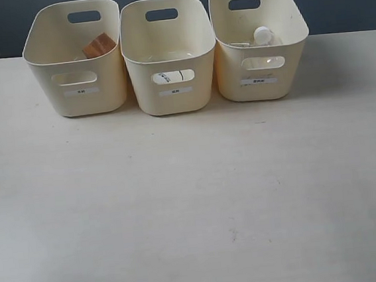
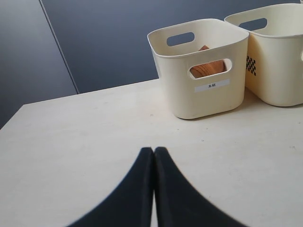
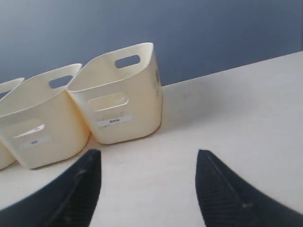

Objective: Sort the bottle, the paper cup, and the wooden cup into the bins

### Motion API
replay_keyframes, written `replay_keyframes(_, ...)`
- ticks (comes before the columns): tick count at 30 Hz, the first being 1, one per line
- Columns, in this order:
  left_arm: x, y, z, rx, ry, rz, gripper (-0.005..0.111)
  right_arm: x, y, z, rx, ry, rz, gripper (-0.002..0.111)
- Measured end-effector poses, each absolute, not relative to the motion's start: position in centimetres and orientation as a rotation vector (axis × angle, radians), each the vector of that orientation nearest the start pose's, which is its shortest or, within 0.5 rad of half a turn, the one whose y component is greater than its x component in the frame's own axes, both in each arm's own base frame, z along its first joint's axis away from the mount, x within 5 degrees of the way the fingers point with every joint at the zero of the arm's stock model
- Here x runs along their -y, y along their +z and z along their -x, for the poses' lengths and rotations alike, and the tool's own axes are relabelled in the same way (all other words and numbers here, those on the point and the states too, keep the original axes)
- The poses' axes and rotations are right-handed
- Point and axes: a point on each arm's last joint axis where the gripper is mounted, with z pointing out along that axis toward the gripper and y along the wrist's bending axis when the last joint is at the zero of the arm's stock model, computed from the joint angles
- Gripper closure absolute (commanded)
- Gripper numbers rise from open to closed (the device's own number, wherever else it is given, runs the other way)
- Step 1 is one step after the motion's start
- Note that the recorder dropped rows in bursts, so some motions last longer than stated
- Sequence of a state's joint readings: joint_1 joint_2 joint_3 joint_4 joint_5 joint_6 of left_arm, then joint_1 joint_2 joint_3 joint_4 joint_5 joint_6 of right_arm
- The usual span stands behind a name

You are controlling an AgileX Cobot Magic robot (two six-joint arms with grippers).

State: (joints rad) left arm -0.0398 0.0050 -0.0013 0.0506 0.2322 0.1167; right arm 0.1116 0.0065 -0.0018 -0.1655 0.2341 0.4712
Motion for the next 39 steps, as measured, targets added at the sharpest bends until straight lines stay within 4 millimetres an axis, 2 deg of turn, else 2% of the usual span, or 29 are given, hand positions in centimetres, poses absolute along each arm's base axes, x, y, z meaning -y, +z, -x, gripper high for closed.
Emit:
replay_keyframes(5,0.12,19.23,-5.58,-1.712,0.103,-0.168,0.107,0.07,19.22,-5.59,-1.708,0.242,-0.265,0.051)
replay_keyframes(14,0.12,19.23,-5.58,-1.712,0.103,-0.168,0.107,0.06,19.61,-5.64,-1.675,0.143,-0.148,0.051)
replay_keyframes(27,0.12,19.23,-5.58,-1.712,0.103,-0.168,0.107,0.15,19.71,-5.65,-1.666,0.087,-0.105,0.051)
replay_keyframes(36,0.12,19.23,-5.58,-1.712,0.103,-0.168,0.107,0.61,19.77,-5.63,-1.653,0.021,-0.167,0.051)
replay_keyframes(39,0.12,19.23,-5.58,-1.712,0.103,-0.168,0.107,0.69,19.78,-5.62,-1.646,0.046,-0.222,0.051)
